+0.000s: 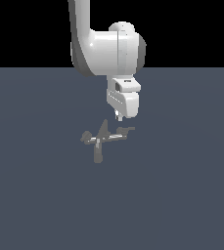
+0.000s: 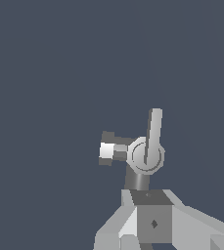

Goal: Turn on the faucet by rotating a designated handle.

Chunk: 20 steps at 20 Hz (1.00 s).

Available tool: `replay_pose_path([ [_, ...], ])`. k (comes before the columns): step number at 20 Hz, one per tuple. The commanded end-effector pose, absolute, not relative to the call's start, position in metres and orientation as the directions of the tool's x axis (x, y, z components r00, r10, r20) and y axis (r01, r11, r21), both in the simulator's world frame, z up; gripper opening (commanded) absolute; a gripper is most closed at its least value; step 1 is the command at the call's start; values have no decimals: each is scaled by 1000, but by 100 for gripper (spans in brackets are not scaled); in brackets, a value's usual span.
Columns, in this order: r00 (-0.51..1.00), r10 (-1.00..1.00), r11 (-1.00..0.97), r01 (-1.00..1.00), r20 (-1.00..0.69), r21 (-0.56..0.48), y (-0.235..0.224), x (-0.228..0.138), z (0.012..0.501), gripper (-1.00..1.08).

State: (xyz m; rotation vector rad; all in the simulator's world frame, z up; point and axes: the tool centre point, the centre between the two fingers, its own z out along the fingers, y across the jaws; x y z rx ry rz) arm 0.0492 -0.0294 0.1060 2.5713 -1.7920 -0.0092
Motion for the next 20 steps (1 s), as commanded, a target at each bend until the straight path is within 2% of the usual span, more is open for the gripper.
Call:
replay_pose_path([
  [1,302,-953,-302,-953,1,7,-38,60,93,-100],
  [10,204,-979,-204,-979,1,1,-60,82,65,-100],
  [20,187,-982,-187,-982,0,0,-64,85,61,-100],
])
